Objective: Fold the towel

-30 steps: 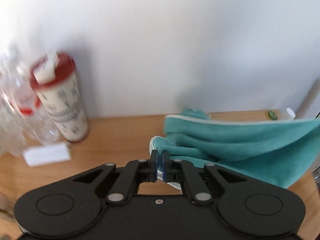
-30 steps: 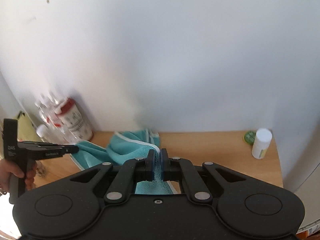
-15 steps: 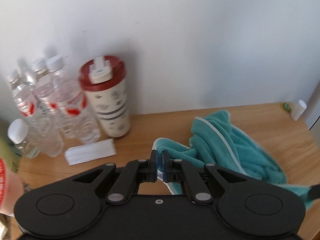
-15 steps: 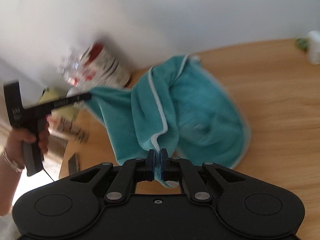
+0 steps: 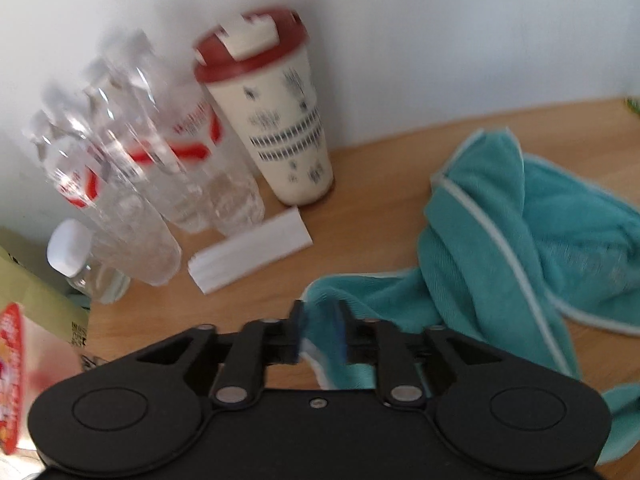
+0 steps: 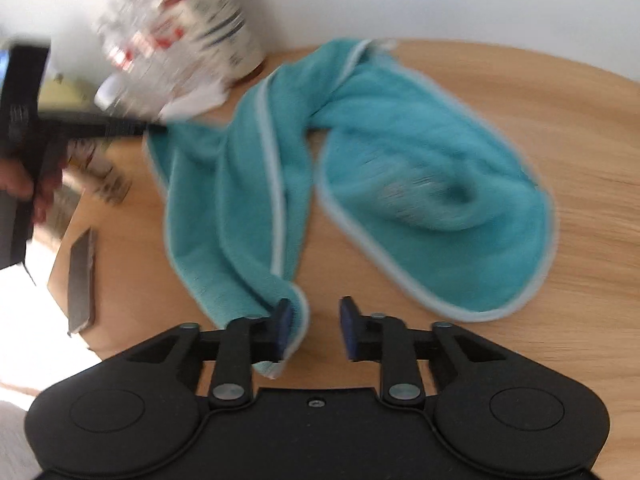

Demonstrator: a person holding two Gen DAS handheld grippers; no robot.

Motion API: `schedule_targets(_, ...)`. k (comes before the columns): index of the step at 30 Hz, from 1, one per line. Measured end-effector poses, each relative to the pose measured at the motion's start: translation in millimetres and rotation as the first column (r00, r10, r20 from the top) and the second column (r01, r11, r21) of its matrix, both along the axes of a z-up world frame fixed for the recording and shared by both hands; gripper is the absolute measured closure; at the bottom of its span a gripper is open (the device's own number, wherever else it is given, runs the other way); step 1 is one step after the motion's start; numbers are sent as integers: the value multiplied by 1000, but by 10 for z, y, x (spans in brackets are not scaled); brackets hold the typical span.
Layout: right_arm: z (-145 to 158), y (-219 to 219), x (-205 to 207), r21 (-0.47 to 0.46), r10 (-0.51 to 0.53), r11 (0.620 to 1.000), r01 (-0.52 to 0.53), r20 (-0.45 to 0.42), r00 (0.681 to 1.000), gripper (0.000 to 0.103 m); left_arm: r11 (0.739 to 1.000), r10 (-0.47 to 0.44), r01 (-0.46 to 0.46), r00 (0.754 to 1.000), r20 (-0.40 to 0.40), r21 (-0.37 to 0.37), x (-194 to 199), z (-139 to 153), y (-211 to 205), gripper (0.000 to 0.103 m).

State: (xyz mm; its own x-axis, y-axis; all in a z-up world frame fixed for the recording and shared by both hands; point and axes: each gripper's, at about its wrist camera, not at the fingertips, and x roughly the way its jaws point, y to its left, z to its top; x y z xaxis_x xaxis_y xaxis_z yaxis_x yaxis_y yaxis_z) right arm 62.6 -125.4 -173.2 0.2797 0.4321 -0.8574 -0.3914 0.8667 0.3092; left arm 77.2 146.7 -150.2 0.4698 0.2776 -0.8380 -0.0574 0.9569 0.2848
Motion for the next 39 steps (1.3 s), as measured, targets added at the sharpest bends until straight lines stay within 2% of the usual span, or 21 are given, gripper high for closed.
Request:
schedule_targets(4,38,-422,173,-59,-105,992,109,66,992,70,997,-71,72,997,5,-24,-26,51,-181,54)
schedule_targets(6,16,-582,362,-113,-152,980,166,117,981,70,995,-97,97,995,12,-35,-26,71,-281,47)
schedule_targets(8,-49,-682,527,-136,-154,976,172,136,979,70,986,-128,130,991,21,-109,-18,70,-389,45)
schedule_targets(11,-123,-675,739,-156,-128,976,153,158,979,70,977,-162,163,987,19,-136,17,9,-565,43)
schedule_targets(14,-207,-629,897,-159,-95,980,120,160,983,70,975,-156,154,988,-2,-161,72,-103,-697,43)
schedule_targets(21,-380,-554,1094,-177,-24,983,44,117,993,71,973,-128,115,990,-53,-199,169,-250,-814,43)
schedule_targets(23,-404,-628,1155,-131,-41,990,52,85,996,71,973,-121,108,991,-57,-203,203,-274,-832,43)
schedule_targets(26,-416,-654,1180,-118,-21,993,31,79,997,80,975,-106,91,992,-65,-203,254,-302,-858,43)
schedule_targets(27,-399,-661,1179,-115,-21,993,30,81,996,87,975,-99,83,993,-66,-207,266,-306,-861,44)
schedule_targets(28,-381,-669,1178,-112,-21,993,30,83,996,94,975,-92,76,993,-67,-210,277,-309,-863,48)
schedule_targets(30,-346,-684,1176,-106,-20,994,29,86,996,99,974,-77,59,994,-73,-221,292,-326,-867,70)
schedule_targets(34,-275,-715,1173,-94,-19,995,28,93,995,101,974,-73,54,994,-79,-219,299,-339,-909,72)
schedule_targets(39,-39,-792,1134,-102,-27,994,44,162,986,101,976,-80,66,995,-60,-208,289,-302,-989,88)
